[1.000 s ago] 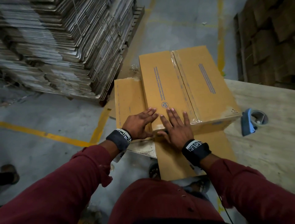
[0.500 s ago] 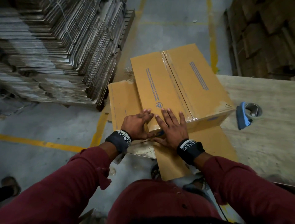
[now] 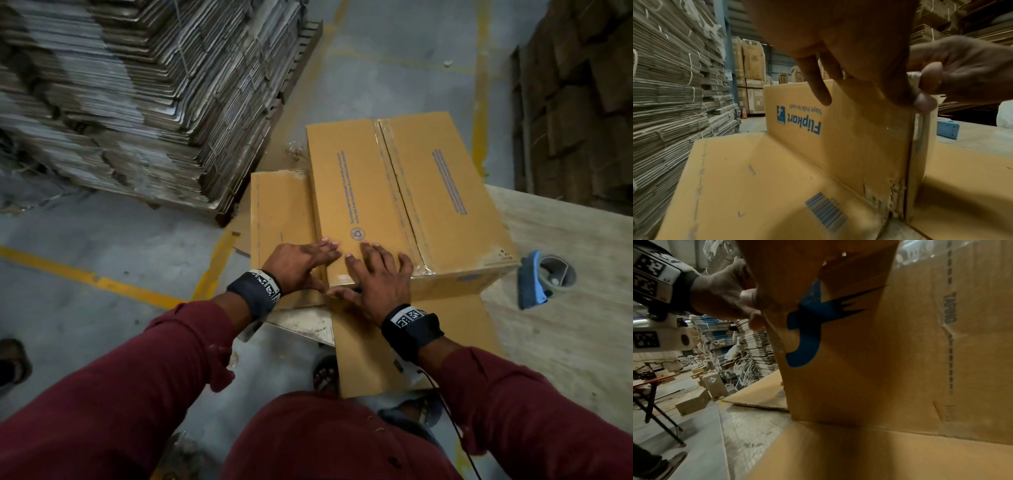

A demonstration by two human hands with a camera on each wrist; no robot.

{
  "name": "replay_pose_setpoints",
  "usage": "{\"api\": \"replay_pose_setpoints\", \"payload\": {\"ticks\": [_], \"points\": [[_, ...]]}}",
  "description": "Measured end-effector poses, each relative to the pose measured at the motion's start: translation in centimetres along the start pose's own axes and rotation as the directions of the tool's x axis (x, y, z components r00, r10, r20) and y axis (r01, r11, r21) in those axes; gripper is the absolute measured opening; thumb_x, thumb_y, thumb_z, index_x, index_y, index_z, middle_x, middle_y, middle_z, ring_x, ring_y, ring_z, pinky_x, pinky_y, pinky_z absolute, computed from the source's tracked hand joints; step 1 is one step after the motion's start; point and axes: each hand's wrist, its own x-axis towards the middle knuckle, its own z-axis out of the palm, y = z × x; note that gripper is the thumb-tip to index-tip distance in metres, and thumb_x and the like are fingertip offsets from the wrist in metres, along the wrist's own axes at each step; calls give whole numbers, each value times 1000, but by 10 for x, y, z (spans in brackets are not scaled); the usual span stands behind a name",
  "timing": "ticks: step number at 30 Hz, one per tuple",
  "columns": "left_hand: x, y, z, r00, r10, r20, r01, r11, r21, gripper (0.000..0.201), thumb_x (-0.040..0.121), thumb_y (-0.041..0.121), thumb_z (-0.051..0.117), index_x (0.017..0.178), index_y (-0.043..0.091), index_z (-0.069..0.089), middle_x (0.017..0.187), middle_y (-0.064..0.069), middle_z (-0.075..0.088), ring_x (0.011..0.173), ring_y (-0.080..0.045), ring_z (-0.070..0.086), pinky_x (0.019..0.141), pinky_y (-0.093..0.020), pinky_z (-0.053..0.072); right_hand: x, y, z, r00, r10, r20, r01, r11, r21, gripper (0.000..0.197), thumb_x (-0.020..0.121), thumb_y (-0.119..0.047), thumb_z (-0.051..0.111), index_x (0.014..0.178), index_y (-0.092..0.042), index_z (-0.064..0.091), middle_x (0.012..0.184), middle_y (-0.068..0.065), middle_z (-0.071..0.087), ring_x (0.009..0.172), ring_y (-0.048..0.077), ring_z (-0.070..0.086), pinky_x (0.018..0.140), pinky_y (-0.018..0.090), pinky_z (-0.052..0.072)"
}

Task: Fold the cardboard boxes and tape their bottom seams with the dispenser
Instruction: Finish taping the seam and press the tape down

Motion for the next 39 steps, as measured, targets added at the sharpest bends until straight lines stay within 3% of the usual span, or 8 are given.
{"api": "replay_pose_setpoints", "payload": {"ticks": [4,8,13,19,22,28,33,39], "points": [[2,-5,13,994,39,-98,-44,998,-46,84,76,50,84,151,27,52,158,4,48,143,-15,47,78,-46,63,-6,3,4,996,-69,-52,70,997,13,81,91,-82,25,141,-26,58,154,14,47,137,37,47,108,67,29],[0,-10,20,997,37,-71,-42,997,-69,99,71,61,82,156,35,41,164,11,36,149,-8,35,83,-44,62,-12,8,9,992,-111,-60,111,994,-16,70,97,-67,31,150,-24,47,161,14,37,144,37,39,112,70,24],[-7,-8,39,985,59,-160,-76,991,-106,105,76,58,81,160,34,22,169,8,26,155,-10,24,74,-42,64,-14,8,13,995,-97,-2,97,993,-63,91,91,-83,10,157,-24,35,165,12,29,150,34,30,116,69,12],[-7,-9,44,976,62,-210,-94,985,-146,93,84,57,72,160,32,25,168,5,30,155,-13,25,76,-44,64,-13,7,19,996,-83,-32,80,993,-84,89,86,-78,49,155,-25,32,166,11,27,149,33,31,115,70,17],[-7,-9,38,969,70,-238,-108,983,-151,92,80,71,60,157,30,33,164,4,37,152,-12,32,80,-43,64,-12,9,16,997,-81,9,81,992,-98,100,78,-86,39,156,-26,25,167,11,24,151,32,27,115,69,14],[0,-12,25,969,62,-238,-102,982,-159,70,87,36,79,151,27,52,158,7,47,146,-7,36,76,-42,64,-10,5,14,999,-33,11,33,999,-30,76,95,-74,24,150,-25,43,163,10,34,147,32,36,114,69,19],[3,-10,14,993,10,-119,-27,990,-141,92,74,85,53,150,34,51,159,15,42,147,1,33,90,-39,59,-11,2,12,999,-23,-23,23,1000,1,68,95,-66,32,147,-25,48,162,9,35,147,32,35,115,68,16],[-7,2,14,978,20,-208,-51,988,-144,82,87,77,55,154,29,48,163,10,38,151,-3,29,93,-43,60,-12,5,5,997,-56,-51,60,995,74,54,99,-50,38,146,-27,48,162,7,36,148,30,34,116,66,18]]}}
